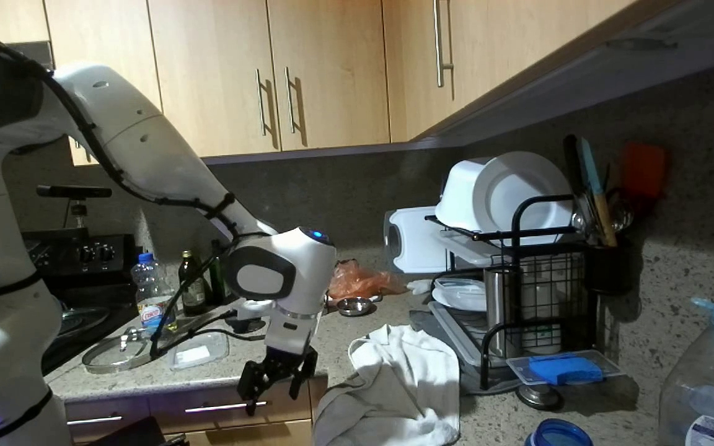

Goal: Fold the towel

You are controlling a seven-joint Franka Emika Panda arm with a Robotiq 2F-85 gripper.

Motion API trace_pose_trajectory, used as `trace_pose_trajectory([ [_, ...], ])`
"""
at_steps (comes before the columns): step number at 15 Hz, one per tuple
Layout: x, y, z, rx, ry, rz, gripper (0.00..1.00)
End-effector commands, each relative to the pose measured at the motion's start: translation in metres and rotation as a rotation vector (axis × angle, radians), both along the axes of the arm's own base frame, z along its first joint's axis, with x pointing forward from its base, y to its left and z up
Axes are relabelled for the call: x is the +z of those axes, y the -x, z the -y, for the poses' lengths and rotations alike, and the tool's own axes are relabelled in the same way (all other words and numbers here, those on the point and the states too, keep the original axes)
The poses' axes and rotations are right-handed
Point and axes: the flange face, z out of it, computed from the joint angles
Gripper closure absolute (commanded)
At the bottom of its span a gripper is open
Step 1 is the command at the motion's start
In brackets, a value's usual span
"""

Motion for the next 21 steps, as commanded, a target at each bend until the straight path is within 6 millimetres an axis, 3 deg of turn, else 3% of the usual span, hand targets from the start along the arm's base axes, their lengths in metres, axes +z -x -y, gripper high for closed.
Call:
trace_pose_trajectory([
  [1,-0.016,0.020,0.030,-0.122,0.069,-0.044,0.00],
  [5,-0.018,0.036,0.062,-0.199,0.155,-0.070,0.00],
  [9,-0.014,0.040,0.082,-0.225,0.224,-0.040,0.00],
  [15,-0.005,0.016,0.086,-0.217,0.286,0.081,0.00],
  [21,-0.013,-0.006,0.079,-0.174,0.321,0.135,0.00],
])
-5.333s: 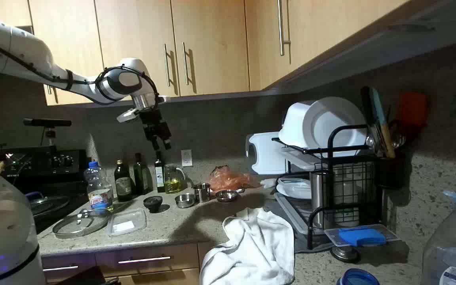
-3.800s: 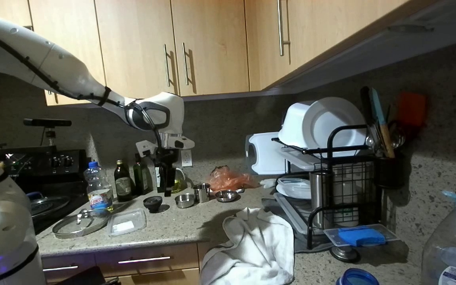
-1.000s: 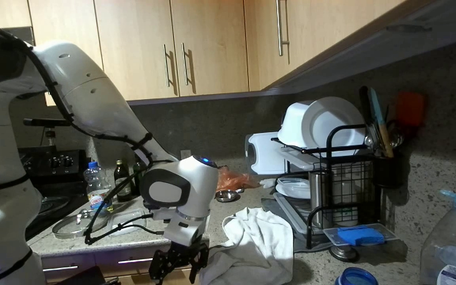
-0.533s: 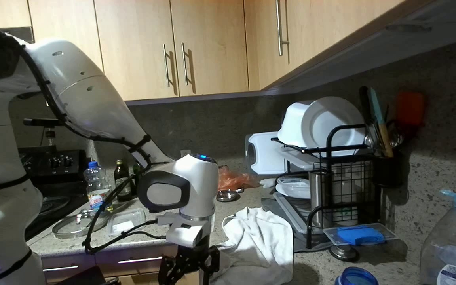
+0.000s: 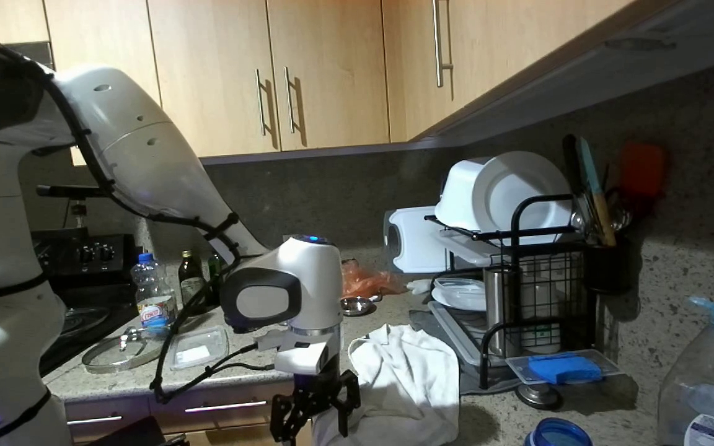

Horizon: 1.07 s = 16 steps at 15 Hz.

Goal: Fold the towel

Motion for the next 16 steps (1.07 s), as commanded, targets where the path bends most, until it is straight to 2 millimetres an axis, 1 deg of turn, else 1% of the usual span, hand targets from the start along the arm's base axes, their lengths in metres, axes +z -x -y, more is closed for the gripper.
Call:
trace_pose_trajectory([
  [1,-0.008,-0.018,-0.005,0.018,0.039,0.018,0.00],
  [6,-0.016,-0.031,-0.009,0.047,0.043,0.020,0.00],
  [13,-0.041,-0.029,-0.018,0.045,0.008,-0.021,0.00],
  [14,-0.044,-0.029,-0.017,0.045,0.004,-0.025,0.16],
  [15,-0.045,-0.029,-0.017,0.042,0.001,-0.029,0.26],
  [16,-0.047,-0.028,-0.016,0.041,-0.001,-0.030,0.32],
])
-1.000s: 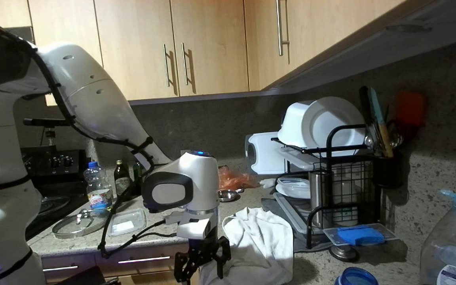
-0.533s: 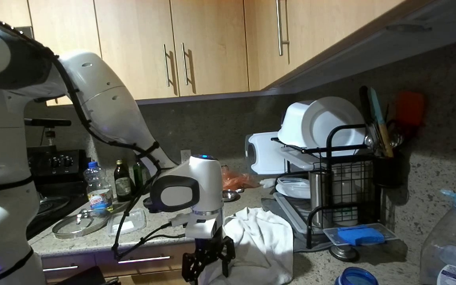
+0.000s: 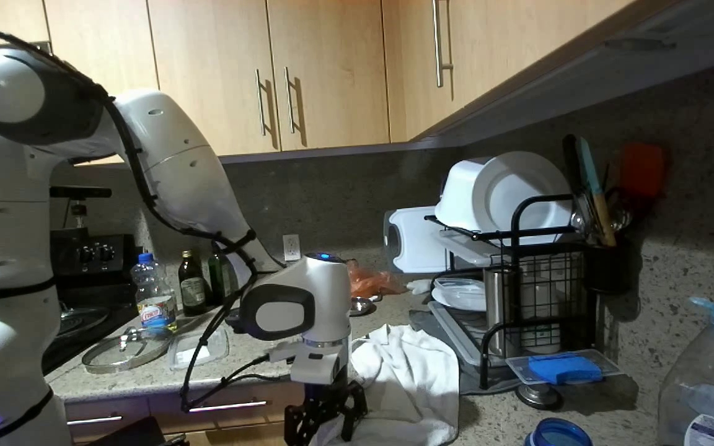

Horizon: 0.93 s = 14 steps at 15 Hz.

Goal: Fold the towel

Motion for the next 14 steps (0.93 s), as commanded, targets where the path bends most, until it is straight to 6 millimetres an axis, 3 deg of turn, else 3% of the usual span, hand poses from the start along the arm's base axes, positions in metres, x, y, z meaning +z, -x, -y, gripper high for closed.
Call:
trace_pose_trajectory([
  [1,-0.0098,-0.0009,0.0011,-0.009,-0.013,-0.003,0.41],
  [9,-0.0135,0.0054,0.0097,-0.059,-0.044,0.001,0.98],
  [14,-0.0116,0.0085,0.0083,-0.075,-0.061,0.003,1.00],
])
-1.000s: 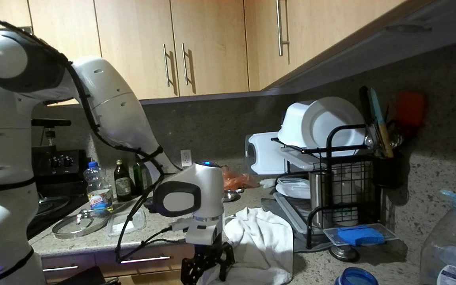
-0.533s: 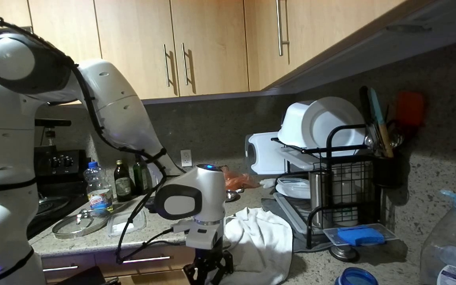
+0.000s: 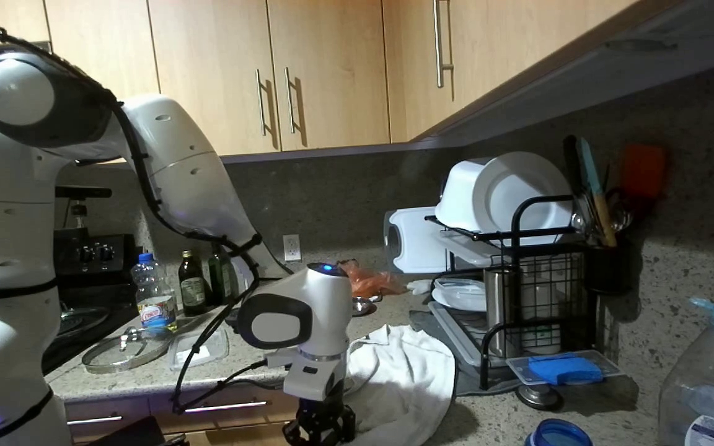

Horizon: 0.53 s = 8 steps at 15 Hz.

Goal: Fold the towel

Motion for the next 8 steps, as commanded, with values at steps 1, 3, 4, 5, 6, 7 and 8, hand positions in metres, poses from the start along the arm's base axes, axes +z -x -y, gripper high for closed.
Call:
trace_pose_trajectory([
  [1,0.005,-0.002,0.005,0.007,-0.005,0.029,1.00],
  [3,0.010,-0.001,0.004,0.011,-0.012,0.041,1.00],
  [4,0.015,0.001,0.003,0.020,-0.023,0.056,1.00],
  [5,0.022,0.003,0.001,0.027,-0.042,0.081,1.00],
  [6,0.034,0.007,-0.002,0.040,-0.072,0.126,1.00],
  [7,0.044,0.010,-0.005,0.053,-0.102,0.168,1.00],
  [8,0.059,0.013,-0.007,0.072,-0.123,0.210,1.00],
])
